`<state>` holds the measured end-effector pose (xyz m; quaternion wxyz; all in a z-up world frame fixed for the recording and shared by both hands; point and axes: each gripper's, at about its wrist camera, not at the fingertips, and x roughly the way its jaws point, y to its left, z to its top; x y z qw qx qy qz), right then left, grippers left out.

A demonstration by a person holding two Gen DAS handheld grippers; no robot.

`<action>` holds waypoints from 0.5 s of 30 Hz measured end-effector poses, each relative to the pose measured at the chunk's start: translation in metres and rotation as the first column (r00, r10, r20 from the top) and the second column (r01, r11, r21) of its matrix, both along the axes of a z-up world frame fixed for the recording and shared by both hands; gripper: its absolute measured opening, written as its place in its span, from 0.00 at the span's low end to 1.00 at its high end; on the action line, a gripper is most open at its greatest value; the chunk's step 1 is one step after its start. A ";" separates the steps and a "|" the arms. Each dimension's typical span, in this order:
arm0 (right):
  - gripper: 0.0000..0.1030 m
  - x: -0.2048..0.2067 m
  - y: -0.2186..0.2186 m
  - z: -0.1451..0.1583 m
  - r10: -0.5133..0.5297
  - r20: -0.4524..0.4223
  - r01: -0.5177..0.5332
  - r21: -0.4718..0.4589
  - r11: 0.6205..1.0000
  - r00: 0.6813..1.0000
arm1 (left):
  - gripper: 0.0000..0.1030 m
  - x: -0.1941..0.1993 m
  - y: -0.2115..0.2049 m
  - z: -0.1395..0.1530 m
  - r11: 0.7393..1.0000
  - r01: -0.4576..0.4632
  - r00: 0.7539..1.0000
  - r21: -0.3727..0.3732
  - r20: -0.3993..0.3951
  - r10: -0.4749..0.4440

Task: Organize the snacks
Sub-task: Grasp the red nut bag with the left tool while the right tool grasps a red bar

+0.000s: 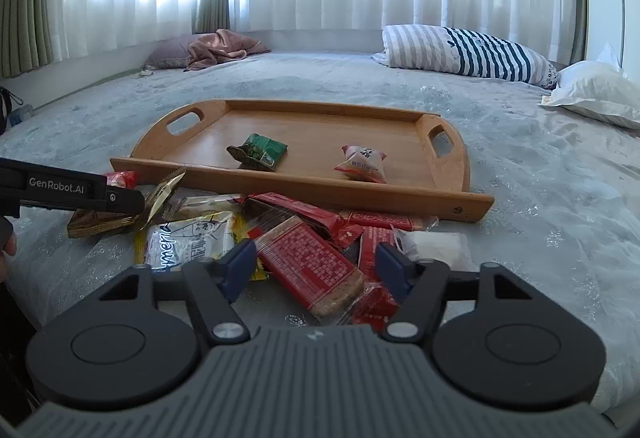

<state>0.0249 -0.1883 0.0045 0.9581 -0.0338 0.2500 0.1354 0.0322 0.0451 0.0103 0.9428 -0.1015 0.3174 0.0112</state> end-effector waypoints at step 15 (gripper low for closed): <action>0.38 -0.008 0.005 0.004 0.000 0.005 0.000 -0.006 1.000 1.000 | 0.55 -0.008 -0.003 0.009 1.000 0.028 1.000 0.009 0.012 -0.029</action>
